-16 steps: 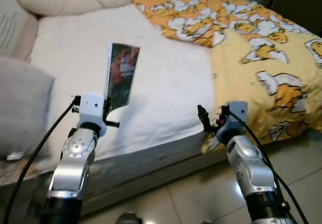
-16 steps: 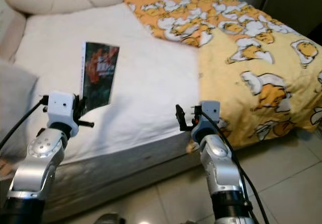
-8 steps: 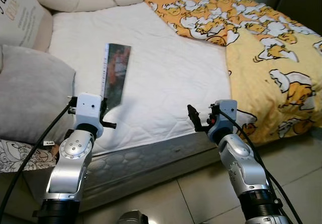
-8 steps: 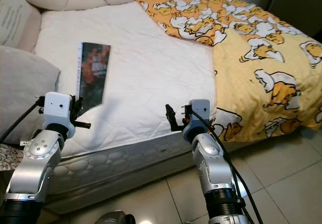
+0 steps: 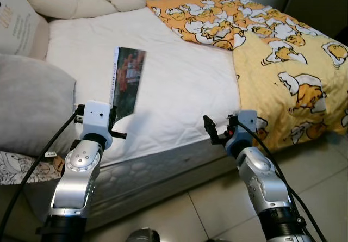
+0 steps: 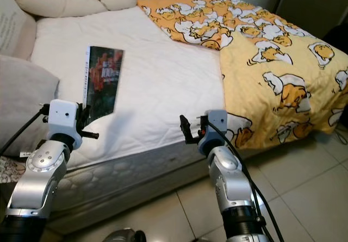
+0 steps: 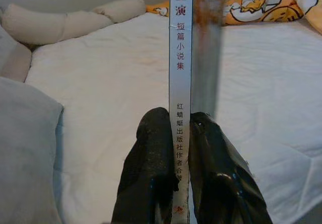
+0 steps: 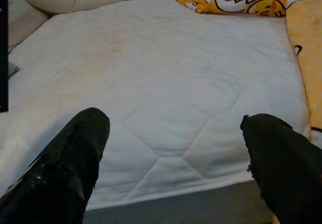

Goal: Clean up the room

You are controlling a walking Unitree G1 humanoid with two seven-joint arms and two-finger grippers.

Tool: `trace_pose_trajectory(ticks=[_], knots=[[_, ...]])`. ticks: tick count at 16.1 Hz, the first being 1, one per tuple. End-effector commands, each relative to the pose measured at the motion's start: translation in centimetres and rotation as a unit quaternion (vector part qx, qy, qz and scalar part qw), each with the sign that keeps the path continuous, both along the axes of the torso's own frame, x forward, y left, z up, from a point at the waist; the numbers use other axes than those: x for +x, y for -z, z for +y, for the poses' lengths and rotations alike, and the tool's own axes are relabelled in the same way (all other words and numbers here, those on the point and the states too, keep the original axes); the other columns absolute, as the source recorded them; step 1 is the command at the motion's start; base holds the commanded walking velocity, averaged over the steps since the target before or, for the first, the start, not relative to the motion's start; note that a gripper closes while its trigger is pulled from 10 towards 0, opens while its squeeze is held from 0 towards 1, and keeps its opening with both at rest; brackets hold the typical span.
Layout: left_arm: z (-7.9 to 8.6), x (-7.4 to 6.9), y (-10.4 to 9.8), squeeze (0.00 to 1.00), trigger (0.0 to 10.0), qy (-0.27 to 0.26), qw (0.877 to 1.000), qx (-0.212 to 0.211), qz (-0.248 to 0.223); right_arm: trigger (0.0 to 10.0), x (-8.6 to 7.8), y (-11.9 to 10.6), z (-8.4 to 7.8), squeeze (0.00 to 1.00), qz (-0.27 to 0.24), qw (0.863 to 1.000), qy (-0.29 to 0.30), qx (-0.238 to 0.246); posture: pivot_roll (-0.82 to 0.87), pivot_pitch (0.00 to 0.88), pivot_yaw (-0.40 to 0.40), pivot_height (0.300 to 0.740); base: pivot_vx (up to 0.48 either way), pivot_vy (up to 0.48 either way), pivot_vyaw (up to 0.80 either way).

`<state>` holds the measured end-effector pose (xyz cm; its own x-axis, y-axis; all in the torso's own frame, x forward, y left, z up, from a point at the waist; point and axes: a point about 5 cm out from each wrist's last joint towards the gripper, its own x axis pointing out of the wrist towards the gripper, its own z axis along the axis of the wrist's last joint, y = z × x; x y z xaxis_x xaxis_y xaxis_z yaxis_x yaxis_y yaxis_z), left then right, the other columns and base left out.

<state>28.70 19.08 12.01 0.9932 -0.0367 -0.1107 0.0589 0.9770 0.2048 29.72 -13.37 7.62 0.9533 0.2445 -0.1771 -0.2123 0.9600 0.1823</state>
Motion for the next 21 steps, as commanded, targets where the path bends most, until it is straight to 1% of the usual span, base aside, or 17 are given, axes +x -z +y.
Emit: trace_pose_trajectory(ticks=[1,7,9,13,14,16,17,19,21], knots=[[-0.48,0.28,-1.2,0.0,10.0,0.011,0.999,0.0,-0.03,10.0,0.14,-0.35,-0.18,0.0,-0.008,1.0,0.003,-0.009,0.07,0.0,0.03,0.74,0.244,0.0,0.0],[-0.65,0.47,-1.27,0.0,10.0,0.013,0.999,-0.005,-0.031,10.0,0.22,-0.39,-0.34,0.0,-0.008,1.0,0.003,-0.013,0.07,0.0,0.031,0.74,0.271,0.0,0.0],[-0.59,0.46,-1.27,0.0,10.0,0.012,0.999,-0.006,-0.032,10.0,0.25,-0.36,-0.17,0.0,-0.009,1.0,-0.002,-0.016,0.07,0.0,0.028,0.74,0.3,0.0,0.0],[-0.4,0.45,-1.28,0.0,10.0,0.006,0.999,-0.009,-0.033,10.0,0.49,-0.48,0.2,0.0,-0.016,0.999,-0.023,-0.042,0.08,0.0,0.019,0.74,0.318,0.0,0.0],[-0.43,0.54,-1.3,0.0,10.0,0.005,0.999,-0.009,-0.033,10.0,0.61,-0.54,0.14,0.0,-0.017,0.999,-0.023,-0.043,0.08,0.0,0.017,0.74,0.33,0.0,0.56],[-0.44,0.68,-1.34,0.0,10.0,0.003,0.999,-0.01,-0.033,10.0,0.76,-0.61,0.01,0.0,-0.017,0.998,-0.021,-0.049,0.08,0.0,0.008,0.74,0.33,0.0,0.0],[-0.44,0.67,-1.33,0.0,10.0,0.002,0.999,-0.011,-0.034,10.0,0.74,-0.41,-0.18,0.0,-0.006,0.999,-0.01,-0.037,0.08,0.0,0.008,0.74,0.326,0.0,0.0],[-0.59,0.54,-1.15,0.0,10.0,0.0,0.999,-0.012,-0.033,10.0,0.95,-0.55,-0.41,0.0,-0.011,0.999,-0.021,-0.049,0.09,0.0,-0.023,0.74,0.326,0.0,0.0],[-0.66,0.45,-1.03,0.0,10.0,-0.003,0.999,-0.013,-0.033,10.0,1.09,-0.58,-0.37,0.0,-0.01,0.998,-0.028,-0.052,0.1,0.0,-0.036,0.74,0.328,0.0,0.0]])
